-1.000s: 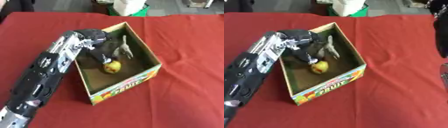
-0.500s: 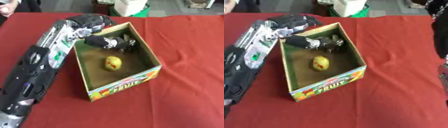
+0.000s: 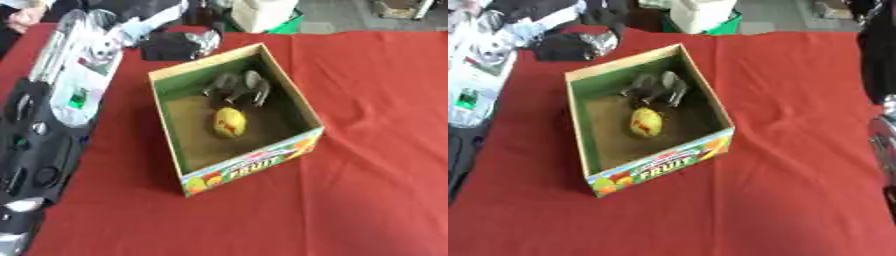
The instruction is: Pick up objects on the table and place them in the box.
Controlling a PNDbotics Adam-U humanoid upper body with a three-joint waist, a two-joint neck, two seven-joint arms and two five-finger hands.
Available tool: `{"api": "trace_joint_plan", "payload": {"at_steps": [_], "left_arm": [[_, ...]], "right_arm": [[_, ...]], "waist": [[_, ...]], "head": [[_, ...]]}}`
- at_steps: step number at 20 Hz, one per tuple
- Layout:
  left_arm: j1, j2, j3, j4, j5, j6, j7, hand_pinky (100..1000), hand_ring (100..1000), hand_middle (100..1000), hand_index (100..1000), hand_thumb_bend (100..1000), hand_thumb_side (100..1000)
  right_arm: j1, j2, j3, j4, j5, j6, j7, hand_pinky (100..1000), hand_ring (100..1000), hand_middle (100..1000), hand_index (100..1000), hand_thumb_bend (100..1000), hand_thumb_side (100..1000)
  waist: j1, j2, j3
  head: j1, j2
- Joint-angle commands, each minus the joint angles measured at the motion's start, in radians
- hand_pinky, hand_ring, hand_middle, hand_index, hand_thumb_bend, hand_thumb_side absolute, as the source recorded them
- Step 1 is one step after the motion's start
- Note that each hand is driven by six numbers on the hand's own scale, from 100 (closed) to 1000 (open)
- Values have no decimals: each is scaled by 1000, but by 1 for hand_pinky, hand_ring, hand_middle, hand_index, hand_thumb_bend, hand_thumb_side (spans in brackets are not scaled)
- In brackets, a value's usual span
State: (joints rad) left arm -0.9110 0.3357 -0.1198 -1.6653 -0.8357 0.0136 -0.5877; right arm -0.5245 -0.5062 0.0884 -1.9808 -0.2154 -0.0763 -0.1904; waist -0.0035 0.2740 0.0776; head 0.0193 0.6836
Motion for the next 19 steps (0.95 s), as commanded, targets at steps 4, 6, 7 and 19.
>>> {"api": "trace_joint_plan", "payload": {"at_steps": [4, 6, 7, 19], "left_arm": [[152, 127, 93, -317, 507, 194, 479, 634, 682, 730, 861, 100, 976], [170, 160, 76, -331, 665, 200, 606, 634, 682, 730, 861, 100, 976], [173, 169, 70, -333, 705, 199, 638, 634, 682, 730, 861, 100, 976], [423, 208, 226, -335, 883, 39, 832, 619, 648, 676, 820, 100, 938]], "right_arm": [[-16, -25, -11, -19, -24, -3, -9, 799, 791, 720, 863, 100, 846], [-18, -25, -10, -19, -27, -2, -9, 799, 791, 720, 863, 100, 846], [-18, -25, -10, -19, -27, -2, -8, 799, 791, 720, 863, 100, 846], [0, -19, -30, -19, -25, -43, -51, 796, 794, 727, 864, 100, 844]], "waist": [[6, -34, 14], [7, -35, 13], [7, -35, 13], [0, -42, 21]], "head": [[1, 14], [3, 14], [3, 14], [-142, 15]]}}
